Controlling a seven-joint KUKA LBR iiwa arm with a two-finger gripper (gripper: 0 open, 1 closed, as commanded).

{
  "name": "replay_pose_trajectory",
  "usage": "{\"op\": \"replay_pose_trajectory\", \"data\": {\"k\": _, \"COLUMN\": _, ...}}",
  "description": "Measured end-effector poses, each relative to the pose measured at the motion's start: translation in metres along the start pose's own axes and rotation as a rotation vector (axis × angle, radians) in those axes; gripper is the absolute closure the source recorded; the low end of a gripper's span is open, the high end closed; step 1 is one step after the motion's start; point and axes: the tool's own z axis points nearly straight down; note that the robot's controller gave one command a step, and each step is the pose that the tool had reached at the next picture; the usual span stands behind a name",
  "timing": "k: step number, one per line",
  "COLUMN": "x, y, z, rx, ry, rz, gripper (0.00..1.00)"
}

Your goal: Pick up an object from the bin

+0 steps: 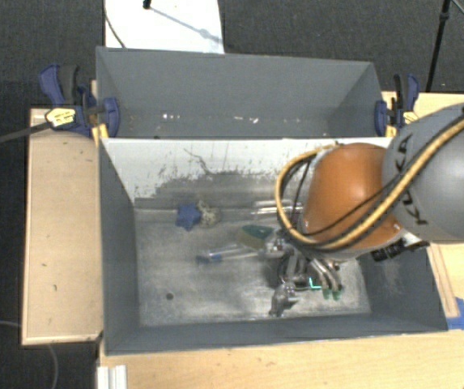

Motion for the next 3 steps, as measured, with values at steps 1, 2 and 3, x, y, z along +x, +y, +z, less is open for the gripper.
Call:
{"op": "replay_pose_trajectory", "data": {"k": 1, "x": -0.049, "y": -0.079, "z": 0.069, "rx": -0.001, "ry": -0.012, "rz": -0.082, "gripper": 0.0}}
{"op": "replay_pose_trajectory", "data": {"k": 2, "x": -0.049, "y": -0.076, "z": 0.066, "rx": -0.001, "ry": -0.016, "rz": -0.082, "gripper": 1.0}}
{"op": "replay_pose_trajectory", "data": {"k": 3, "x": -0.08, "y": -0.117, "z": -0.076, "rx": 0.004, "ry": -0.017, "rz": -0.244, "gripper": 1.0}}
